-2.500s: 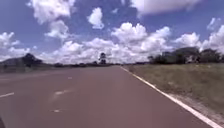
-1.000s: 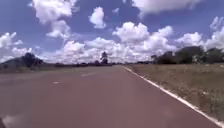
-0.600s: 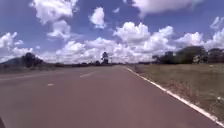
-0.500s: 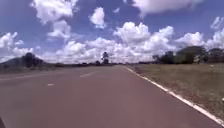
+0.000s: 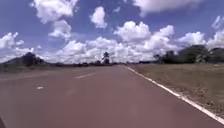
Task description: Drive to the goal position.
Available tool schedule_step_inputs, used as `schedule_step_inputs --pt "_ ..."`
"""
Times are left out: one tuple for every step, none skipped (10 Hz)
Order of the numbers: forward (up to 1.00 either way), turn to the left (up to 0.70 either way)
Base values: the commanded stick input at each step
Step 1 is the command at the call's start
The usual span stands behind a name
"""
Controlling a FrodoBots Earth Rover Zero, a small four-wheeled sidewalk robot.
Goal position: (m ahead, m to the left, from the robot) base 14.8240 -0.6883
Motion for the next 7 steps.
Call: schedule_step_inputs --pt "1.00 -0.34" --pt "1.00 -0.10" --pt "1.00 -0.02" --pt "1.00 0.00" --pt "1.00 0.00" --pt "1.00 0.00" --pt "1.00 0.00"
